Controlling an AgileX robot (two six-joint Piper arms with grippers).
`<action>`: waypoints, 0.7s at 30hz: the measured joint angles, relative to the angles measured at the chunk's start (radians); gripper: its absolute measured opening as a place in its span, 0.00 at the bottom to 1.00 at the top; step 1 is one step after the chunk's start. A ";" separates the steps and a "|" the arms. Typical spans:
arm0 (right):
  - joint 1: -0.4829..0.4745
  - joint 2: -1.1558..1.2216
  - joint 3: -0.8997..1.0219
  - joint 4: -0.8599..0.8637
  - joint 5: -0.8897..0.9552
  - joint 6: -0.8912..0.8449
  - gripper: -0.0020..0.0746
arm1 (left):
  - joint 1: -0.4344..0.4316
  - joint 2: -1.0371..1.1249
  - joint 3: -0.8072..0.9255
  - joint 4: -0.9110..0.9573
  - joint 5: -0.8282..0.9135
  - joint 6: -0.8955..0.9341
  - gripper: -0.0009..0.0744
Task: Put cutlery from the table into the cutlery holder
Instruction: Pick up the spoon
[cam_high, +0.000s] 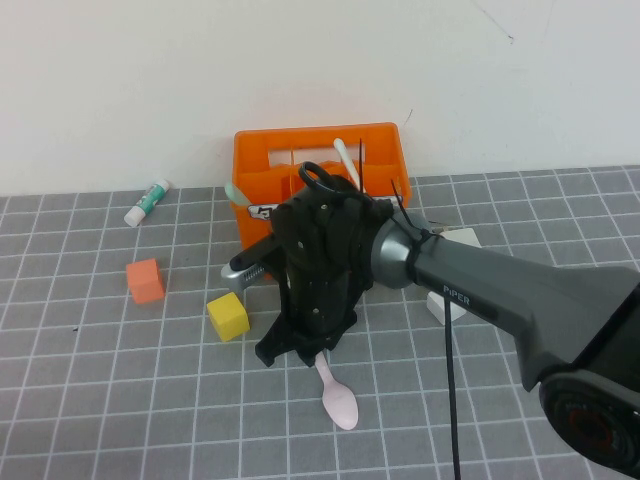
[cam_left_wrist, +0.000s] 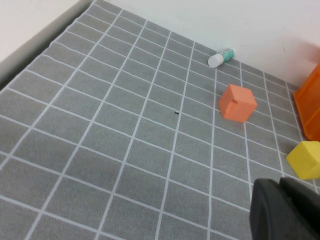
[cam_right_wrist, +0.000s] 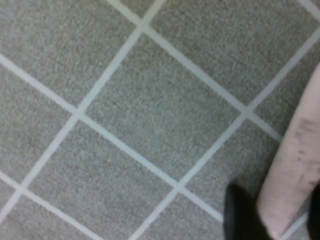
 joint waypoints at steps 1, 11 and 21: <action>0.000 0.000 0.000 0.000 0.000 0.000 0.33 | 0.000 0.000 0.000 0.000 0.000 0.000 0.01; 0.002 0.000 0.000 0.079 0.003 -0.047 0.22 | 0.000 0.000 0.000 0.000 0.000 0.000 0.01; 0.040 -0.099 0.000 0.113 0.035 -0.101 0.22 | 0.000 0.000 0.000 0.000 0.000 0.000 0.01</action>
